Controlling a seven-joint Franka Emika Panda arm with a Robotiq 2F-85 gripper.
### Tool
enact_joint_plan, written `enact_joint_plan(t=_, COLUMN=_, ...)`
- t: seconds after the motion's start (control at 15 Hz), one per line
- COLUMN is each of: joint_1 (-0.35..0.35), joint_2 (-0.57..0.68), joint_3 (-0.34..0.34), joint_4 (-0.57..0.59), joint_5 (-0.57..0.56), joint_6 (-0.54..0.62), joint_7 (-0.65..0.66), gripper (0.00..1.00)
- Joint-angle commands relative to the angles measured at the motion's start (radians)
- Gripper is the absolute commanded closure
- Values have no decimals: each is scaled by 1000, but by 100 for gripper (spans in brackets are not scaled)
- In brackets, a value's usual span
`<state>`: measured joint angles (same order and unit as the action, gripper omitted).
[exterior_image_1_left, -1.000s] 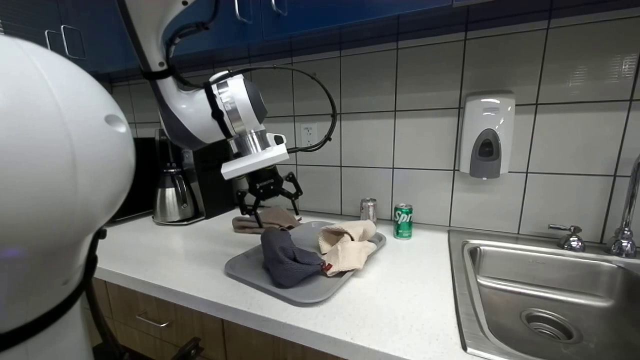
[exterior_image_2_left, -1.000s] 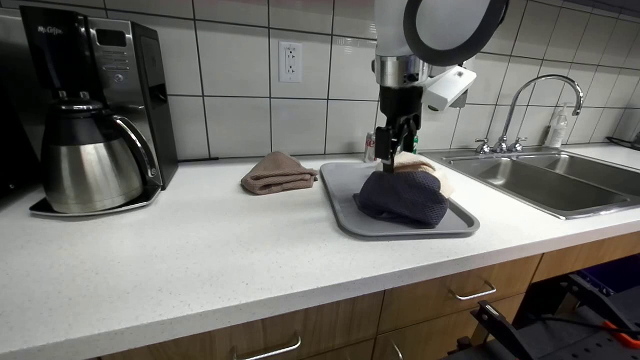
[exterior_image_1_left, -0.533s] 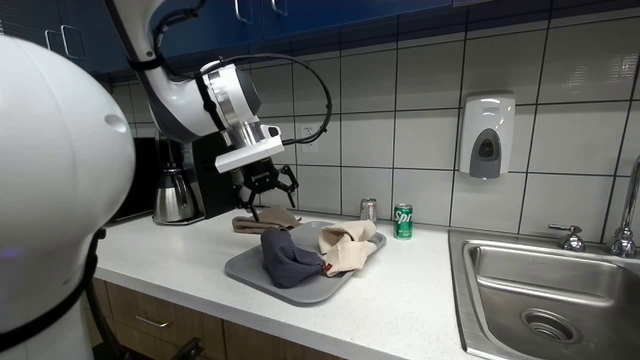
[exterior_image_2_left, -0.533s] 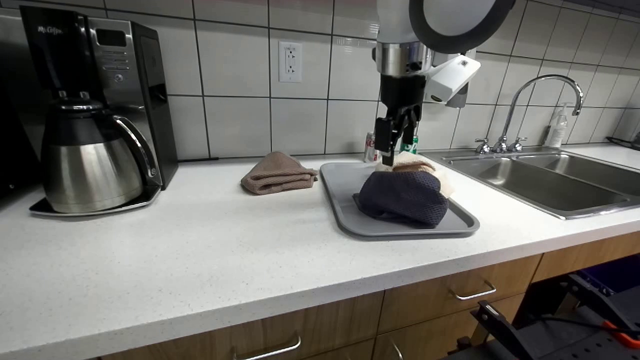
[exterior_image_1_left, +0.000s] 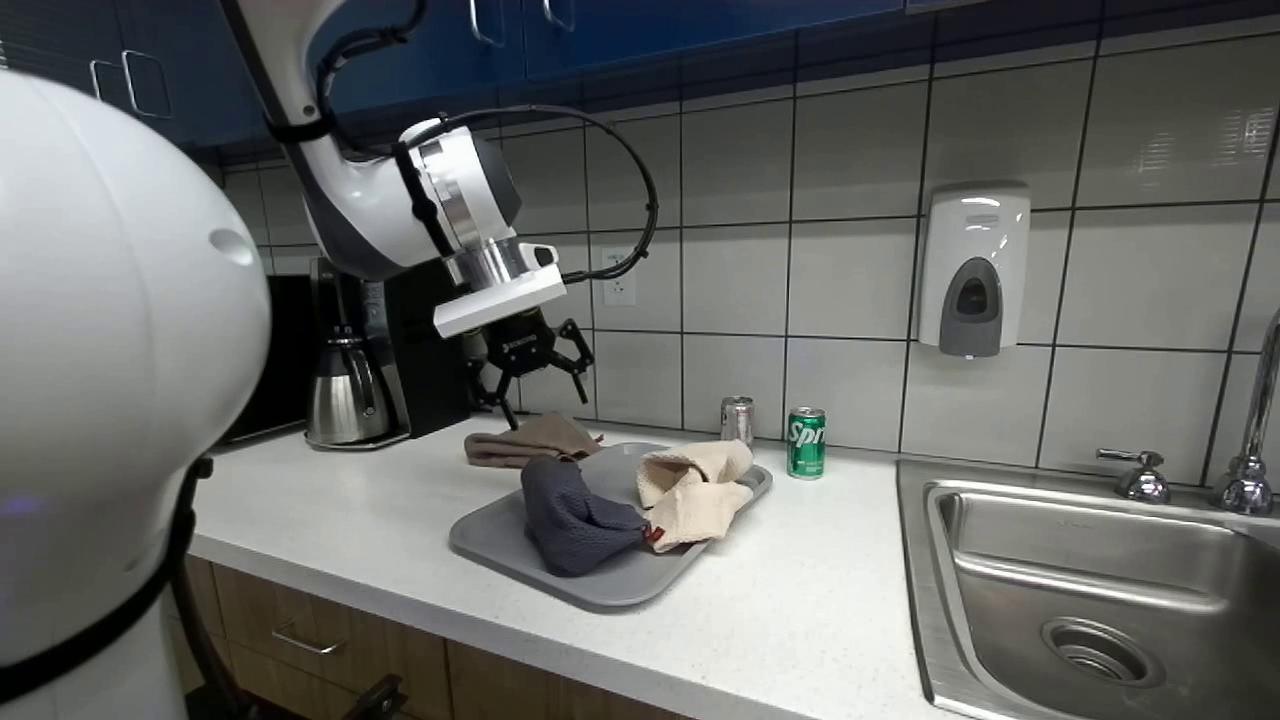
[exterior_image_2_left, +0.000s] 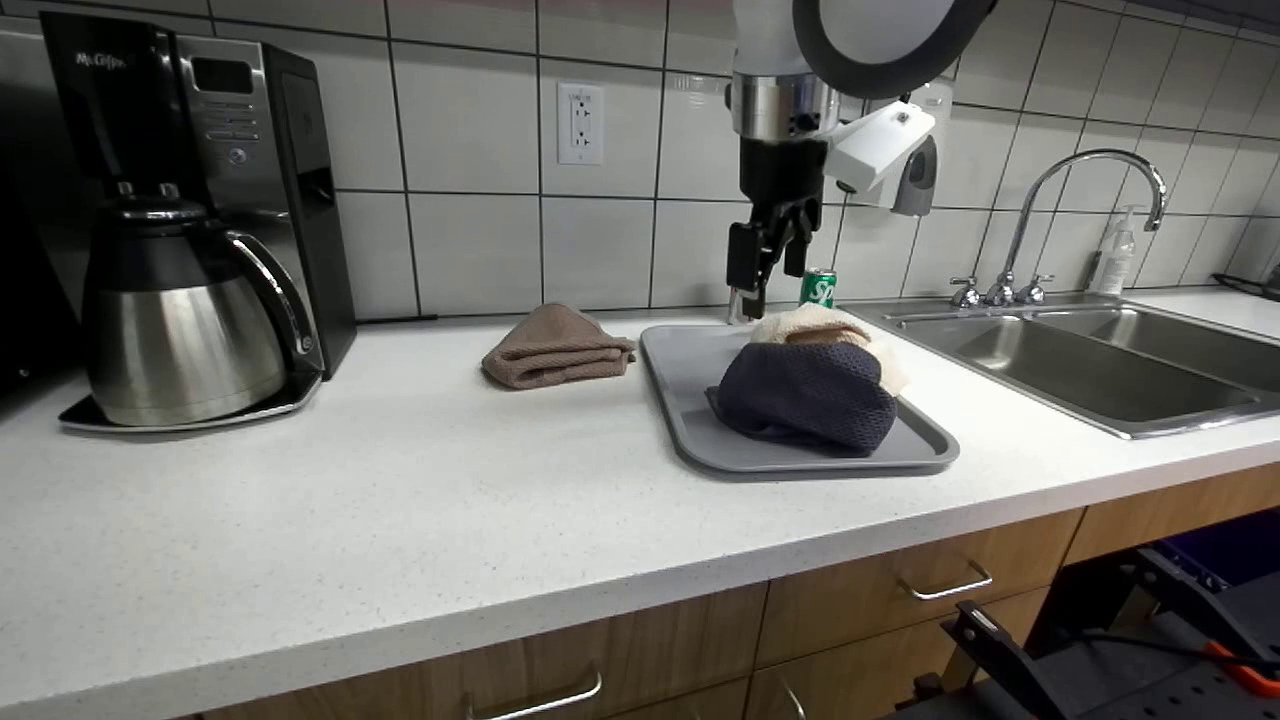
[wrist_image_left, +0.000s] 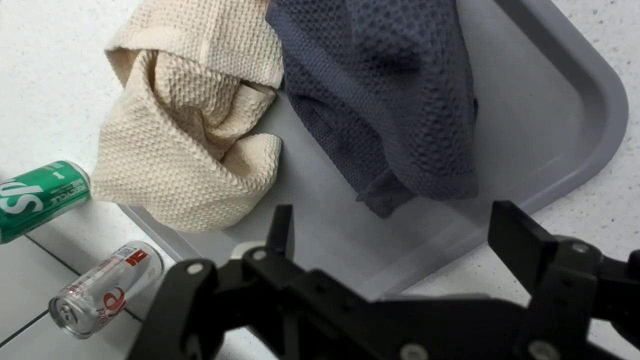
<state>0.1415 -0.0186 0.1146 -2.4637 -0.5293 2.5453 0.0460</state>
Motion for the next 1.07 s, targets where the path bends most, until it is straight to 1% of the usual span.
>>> enact_joint_plan(t=0.0, joint_1=0, joint_2=89, joint_3=15, joint_4=100, joint_5=-44, joint_6=-7, joint_7=72, gripper=0)
enact_joint_plan(t=0.27, joint_1=18, joint_2=198, joint_3=-2, joint_4=205, joint_5=-68, joint_6=9, joint_7=117, gripper=0)
enact_joint_plan(t=0.53, joint_1=48, joint_2=322, joint_3=-29, joint_4=326, joint_5=-69, joint_6=19, joint_7=143, gripper=0)
enact_joint_plan(t=0.8, joint_1=88, joint_2=422, joint_3=-56, joint_4=452, joint_5=-49, joint_6=20, joint_7=134, gripper=0)
enact_joint_plan(t=1.0, joint_1=108, joint_2=497, joint_3=-63, joint_4=548, joint_5=-32, joint_6=16, joint_7=95, gripper=0)
